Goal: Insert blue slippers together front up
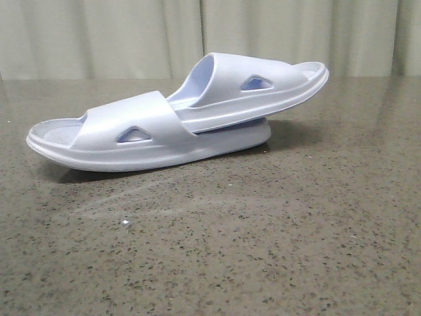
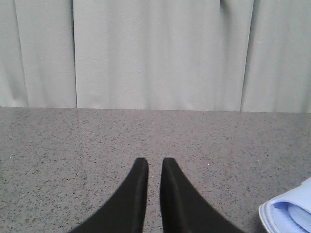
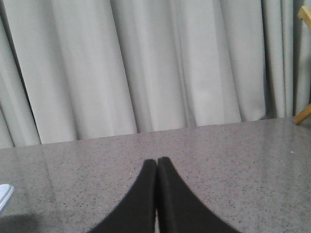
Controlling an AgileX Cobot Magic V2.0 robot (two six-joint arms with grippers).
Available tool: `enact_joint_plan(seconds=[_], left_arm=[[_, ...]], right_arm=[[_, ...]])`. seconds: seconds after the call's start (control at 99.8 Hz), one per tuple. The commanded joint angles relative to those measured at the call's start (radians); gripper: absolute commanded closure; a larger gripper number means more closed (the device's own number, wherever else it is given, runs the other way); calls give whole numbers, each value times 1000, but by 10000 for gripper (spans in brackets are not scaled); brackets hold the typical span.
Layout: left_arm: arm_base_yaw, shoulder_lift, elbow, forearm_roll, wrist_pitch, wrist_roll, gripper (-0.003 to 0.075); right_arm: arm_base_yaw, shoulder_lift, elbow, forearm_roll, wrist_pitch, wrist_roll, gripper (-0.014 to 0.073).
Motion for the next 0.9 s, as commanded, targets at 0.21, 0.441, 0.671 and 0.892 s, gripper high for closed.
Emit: enact_joint_plan(seconds=[0.21, 0.441, 0.671, 0.892], left_arm=[[-8, 6, -25, -8, -20, -1, 704], [-8, 6, -25, -8, -20, -1, 704], [-9, 6, -25, -8, -20, -1, 704], [-9, -4, -24, 37, -60, -10, 704]], right_arm=[[-1, 9, -26, 2, 8, 0, 701], [-1, 9, -26, 2, 8, 0, 701], [-1, 9, -26, 2, 8, 0, 701], [-1, 9, -26, 2, 8, 0, 701]])
